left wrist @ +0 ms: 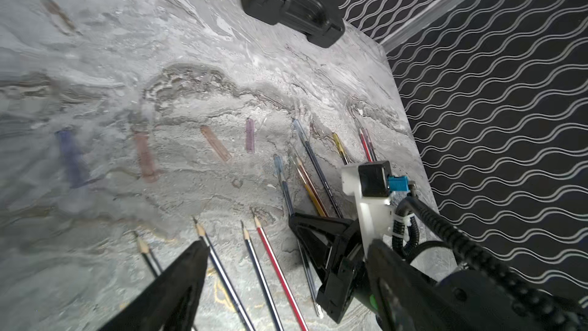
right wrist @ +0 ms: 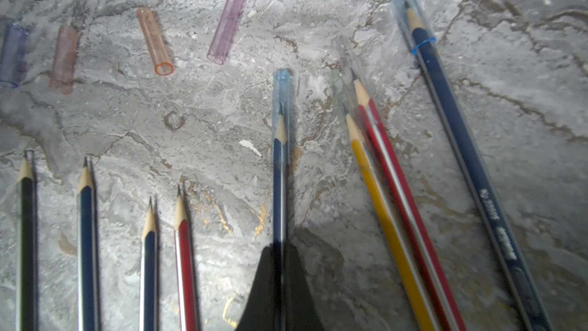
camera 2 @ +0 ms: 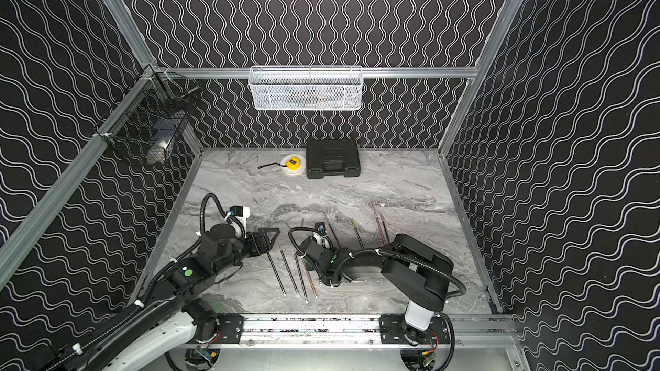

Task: Remove the protective cover of the pencils
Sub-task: Pick up the pencil from the center of the board, then remove the protective sleeve from the pencil.

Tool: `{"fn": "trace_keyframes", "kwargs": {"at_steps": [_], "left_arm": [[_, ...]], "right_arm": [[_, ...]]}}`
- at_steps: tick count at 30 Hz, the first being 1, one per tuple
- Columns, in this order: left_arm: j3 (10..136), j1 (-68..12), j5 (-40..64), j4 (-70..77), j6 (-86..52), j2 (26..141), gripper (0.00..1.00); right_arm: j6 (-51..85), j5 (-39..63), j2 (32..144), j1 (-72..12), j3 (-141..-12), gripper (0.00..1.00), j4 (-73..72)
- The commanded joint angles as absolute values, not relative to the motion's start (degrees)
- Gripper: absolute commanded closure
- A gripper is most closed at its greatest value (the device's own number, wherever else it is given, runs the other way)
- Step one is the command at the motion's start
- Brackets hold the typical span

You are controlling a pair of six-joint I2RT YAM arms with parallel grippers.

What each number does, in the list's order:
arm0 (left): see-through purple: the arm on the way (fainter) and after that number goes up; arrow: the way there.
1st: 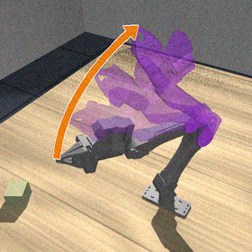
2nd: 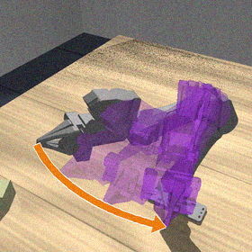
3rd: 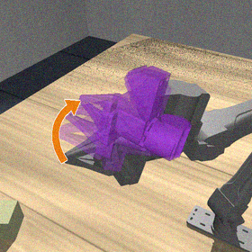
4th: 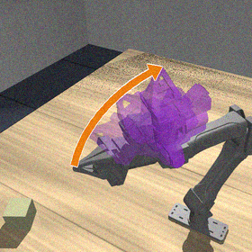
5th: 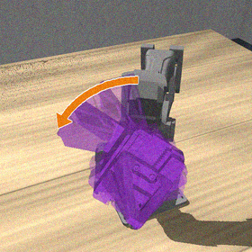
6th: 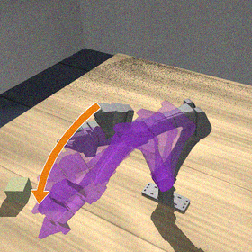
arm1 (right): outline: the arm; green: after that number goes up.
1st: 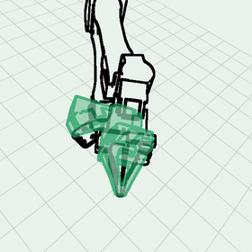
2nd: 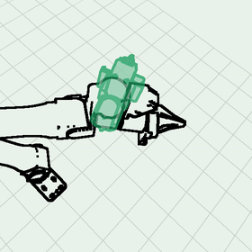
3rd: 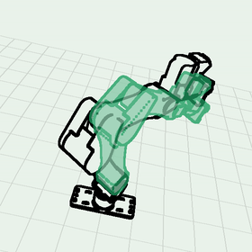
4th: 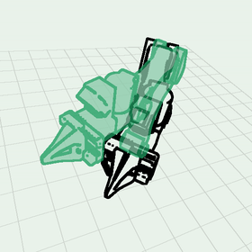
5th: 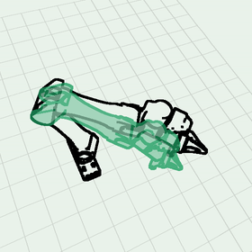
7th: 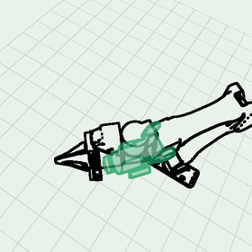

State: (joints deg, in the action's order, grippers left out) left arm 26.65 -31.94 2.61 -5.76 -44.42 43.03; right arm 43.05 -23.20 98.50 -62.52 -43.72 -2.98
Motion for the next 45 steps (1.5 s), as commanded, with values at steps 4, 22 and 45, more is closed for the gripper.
{"fn": "trace_keyframes", "kwargs": {"at_steps": [4, 22, 45], "left_arm": [[28.41, -31.96, 8.36, 12.73, -46.54, 52.77, 0.23], [26.52, -32.47, 6.76, 16.93, -50.07, 55.0, 0.33], [22.95, -41.0, 7.55, 32.37, -52.29, 67.82, 0.38]], "right_arm": [[43.94, -16.45, 94.18, -62.49, -39.95, 1.0, -6.78], [42.76, -16.53, 77.58, -62.58, -30.38, 1.0, -16.05], [41.93, -13.61, 71.58, -64.78, -24.95, 1.0, -19.23]]}}
